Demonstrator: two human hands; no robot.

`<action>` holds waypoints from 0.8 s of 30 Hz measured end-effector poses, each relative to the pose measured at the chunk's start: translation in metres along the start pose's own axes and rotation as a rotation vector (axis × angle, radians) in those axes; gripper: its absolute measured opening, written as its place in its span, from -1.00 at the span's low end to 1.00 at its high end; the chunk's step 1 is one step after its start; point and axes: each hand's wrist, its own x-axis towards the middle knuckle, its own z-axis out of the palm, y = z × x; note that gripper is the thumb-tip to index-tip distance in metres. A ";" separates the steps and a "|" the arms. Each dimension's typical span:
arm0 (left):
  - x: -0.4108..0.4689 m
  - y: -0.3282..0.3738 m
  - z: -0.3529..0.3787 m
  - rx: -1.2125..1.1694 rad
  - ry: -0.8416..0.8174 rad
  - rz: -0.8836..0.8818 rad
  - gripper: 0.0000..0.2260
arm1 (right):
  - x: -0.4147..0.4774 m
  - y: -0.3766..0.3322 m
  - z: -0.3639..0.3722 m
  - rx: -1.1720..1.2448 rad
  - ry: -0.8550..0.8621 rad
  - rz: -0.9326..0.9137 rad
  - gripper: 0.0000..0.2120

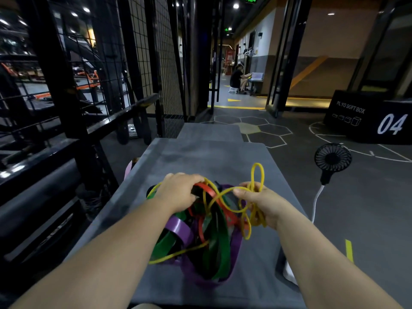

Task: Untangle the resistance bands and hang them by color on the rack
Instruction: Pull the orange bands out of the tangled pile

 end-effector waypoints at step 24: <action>-0.022 0.041 0.021 -0.027 -0.035 0.140 -0.46 | 0.011 0.014 0.033 -0.361 0.180 -0.029 -0.73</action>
